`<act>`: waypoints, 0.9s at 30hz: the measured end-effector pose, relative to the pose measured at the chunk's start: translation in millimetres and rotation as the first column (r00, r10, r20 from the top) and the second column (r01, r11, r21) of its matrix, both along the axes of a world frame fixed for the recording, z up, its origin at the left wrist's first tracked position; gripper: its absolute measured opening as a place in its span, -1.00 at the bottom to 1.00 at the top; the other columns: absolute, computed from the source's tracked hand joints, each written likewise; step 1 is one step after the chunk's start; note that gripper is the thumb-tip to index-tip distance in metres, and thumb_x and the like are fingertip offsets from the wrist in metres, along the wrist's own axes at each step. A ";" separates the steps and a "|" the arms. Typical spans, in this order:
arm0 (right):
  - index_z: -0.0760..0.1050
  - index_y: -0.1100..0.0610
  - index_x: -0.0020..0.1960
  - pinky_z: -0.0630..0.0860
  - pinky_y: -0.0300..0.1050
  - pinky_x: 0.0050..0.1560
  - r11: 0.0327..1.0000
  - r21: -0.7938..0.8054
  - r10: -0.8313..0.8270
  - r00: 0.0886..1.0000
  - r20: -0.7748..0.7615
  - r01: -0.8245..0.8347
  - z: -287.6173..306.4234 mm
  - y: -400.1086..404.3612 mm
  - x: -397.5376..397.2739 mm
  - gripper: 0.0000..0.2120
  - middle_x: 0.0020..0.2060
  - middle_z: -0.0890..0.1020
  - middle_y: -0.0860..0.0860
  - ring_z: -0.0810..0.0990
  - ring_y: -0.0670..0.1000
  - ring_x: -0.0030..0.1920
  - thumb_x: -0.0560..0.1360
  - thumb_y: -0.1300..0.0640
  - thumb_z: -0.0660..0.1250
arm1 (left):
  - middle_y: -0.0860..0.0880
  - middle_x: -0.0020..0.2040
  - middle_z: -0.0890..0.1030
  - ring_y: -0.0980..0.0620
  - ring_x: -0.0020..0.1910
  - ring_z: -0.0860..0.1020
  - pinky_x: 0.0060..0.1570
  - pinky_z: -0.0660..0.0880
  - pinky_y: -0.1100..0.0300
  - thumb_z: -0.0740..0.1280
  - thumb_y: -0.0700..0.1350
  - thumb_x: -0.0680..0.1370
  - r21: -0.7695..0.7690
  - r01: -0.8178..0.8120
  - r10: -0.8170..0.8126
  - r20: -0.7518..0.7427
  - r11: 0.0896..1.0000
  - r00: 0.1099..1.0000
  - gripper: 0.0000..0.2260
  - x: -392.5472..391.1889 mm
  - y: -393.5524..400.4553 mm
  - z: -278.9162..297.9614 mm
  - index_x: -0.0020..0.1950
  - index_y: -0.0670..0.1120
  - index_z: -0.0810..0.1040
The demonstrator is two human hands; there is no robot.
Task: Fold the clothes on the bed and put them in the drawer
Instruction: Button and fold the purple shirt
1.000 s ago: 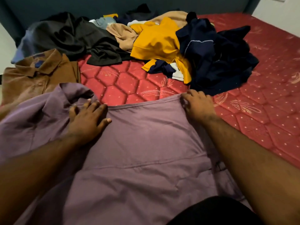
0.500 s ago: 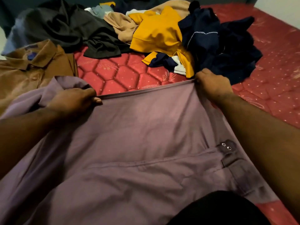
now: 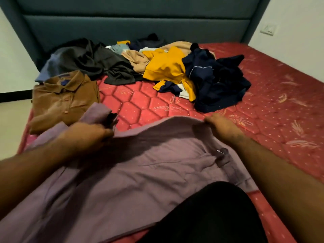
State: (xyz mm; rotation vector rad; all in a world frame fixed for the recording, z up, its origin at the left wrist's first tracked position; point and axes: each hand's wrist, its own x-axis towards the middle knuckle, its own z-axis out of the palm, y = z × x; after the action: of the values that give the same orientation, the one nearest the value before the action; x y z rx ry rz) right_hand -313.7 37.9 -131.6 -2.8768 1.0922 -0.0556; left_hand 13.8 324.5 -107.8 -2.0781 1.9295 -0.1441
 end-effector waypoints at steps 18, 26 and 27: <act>0.30 0.08 0.46 0.30 -0.03 0.38 0.940 0.008 -0.289 0.812 -0.508 0.340 20.1 102.5 -29.0 -0.57 0.47 0.32 0.07 0.32 0.08 0.45 0.60 0.13 0.20 | -0.13 0.03 0.64 -0.19 0.12 0.60 0.20 0.42 -0.10 0.22 0.01 0.49 -0.486 0.212 -0.235 0.014 0.848 0.972 -0.67 -71.1 109.9 -73.0 0.08 -0.11 0.66; 0.42 -0.06 0.37 0.49 0.02 0.20 0.996 0.032 0.087 0.949 -0.302 -0.081 32.8 150.6 120.7 -0.55 0.33 0.49 0.06 0.50 0.13 0.28 0.51 0.21 0.26 | -0.16 0.48 0.30 -0.28 0.31 0.45 0.21 0.48 -0.12 0.34 -0.19 0.46 -0.350 -0.725 0.414 -0.639 0.593 0.648 -0.43 9.6 166.9 -74.8 0.48 -0.04 0.37; 0.36 -0.07 0.42 0.49 0.04 0.20 0.991 0.038 0.132 0.955 -0.265 -0.126 29.5 158.3 139.0 -0.49 0.35 0.46 0.07 0.49 0.15 0.29 0.50 0.23 0.25 | -0.17 0.51 0.27 -0.28 0.35 0.41 0.25 0.45 -0.12 0.36 -0.20 0.44 -0.326 -0.742 0.422 -0.659 0.586 0.623 -0.39 18.3 170.0 -78.7 0.50 -0.02 0.34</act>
State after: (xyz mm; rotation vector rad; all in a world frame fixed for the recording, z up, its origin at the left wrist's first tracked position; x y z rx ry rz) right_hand -174.6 196.3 -102.2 -2.9917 0.9278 0.3579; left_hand 32.2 494.5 -186.5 -3.4048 1.3128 0.0041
